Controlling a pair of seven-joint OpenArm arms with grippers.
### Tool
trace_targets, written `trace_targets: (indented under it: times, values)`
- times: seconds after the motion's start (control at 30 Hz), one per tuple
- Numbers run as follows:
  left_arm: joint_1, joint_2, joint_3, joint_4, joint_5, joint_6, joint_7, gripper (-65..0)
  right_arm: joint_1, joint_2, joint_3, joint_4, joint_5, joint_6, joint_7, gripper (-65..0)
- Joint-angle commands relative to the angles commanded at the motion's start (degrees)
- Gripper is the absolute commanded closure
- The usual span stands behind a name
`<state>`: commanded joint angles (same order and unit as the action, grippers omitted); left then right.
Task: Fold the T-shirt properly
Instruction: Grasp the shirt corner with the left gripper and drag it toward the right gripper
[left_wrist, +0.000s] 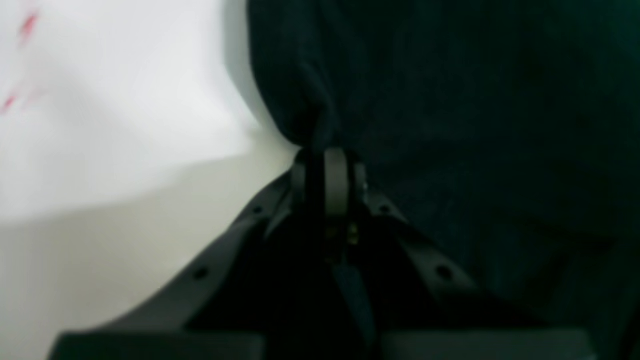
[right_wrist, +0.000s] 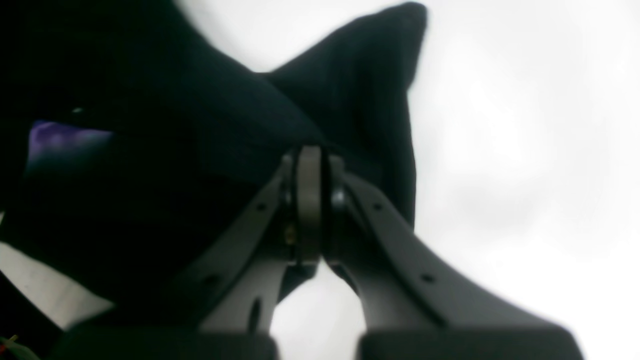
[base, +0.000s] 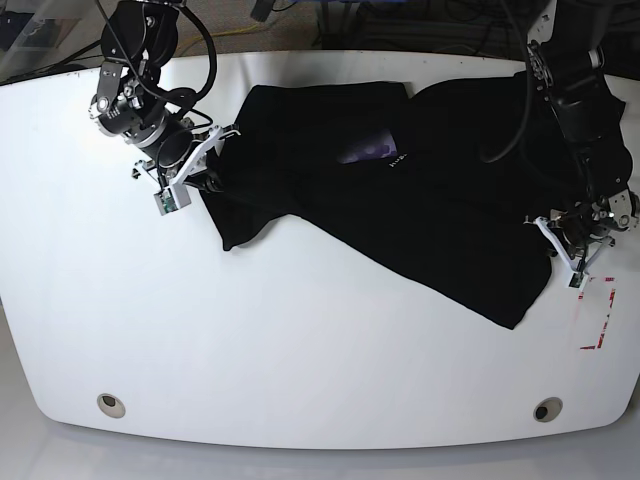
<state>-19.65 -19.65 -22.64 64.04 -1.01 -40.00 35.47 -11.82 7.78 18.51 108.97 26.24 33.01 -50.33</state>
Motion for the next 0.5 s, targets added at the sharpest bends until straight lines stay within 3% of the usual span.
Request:
trace_targets:
  times: [0.2,0.5]
  values:
    - [2.02,0.0,-0.18,11.96,-0.18,0.0,5.54,0.0,4.4,0.62,-0.09,0.0,0.0,0.09,-0.26,0.0]
    - [0.09,0.09,0.09,26.46,0.0,0.0,12.13,0.0,18.46,7.12,-1.05,-5.98,0.53,0.18,-0.35,0.0]
